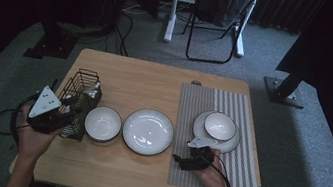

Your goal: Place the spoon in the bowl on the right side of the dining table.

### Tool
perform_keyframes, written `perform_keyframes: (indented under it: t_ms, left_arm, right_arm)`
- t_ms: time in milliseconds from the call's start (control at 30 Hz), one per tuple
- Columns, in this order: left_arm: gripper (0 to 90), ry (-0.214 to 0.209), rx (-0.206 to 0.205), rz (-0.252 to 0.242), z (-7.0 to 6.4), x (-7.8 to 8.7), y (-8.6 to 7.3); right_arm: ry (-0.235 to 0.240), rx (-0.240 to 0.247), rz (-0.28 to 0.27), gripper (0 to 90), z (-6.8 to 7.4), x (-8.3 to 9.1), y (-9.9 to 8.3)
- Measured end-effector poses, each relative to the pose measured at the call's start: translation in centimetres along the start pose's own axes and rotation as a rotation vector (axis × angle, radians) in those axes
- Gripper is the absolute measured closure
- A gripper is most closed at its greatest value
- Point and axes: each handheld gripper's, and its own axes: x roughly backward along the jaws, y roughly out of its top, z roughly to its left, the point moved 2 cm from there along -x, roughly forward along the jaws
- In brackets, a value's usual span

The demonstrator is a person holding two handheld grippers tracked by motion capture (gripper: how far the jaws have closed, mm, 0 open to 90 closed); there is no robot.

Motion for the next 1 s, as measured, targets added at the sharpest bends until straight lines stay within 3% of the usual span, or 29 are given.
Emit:
perform_keyframes:
  t_ms: [500,1000]
  left_arm:
    - [64.9,0.016,0.003,0.03,-1.5,0.1,-2.0]
    - [65.7,0.035,0.018,0.059,-1.8,0.5,-3.5]
  right_arm:
    - [0.0,0.0,0.0,21.7,0.0,0.0,0.0]
    - [0.0,0.001,0.0,21.7,0.0,0.0,0.0]
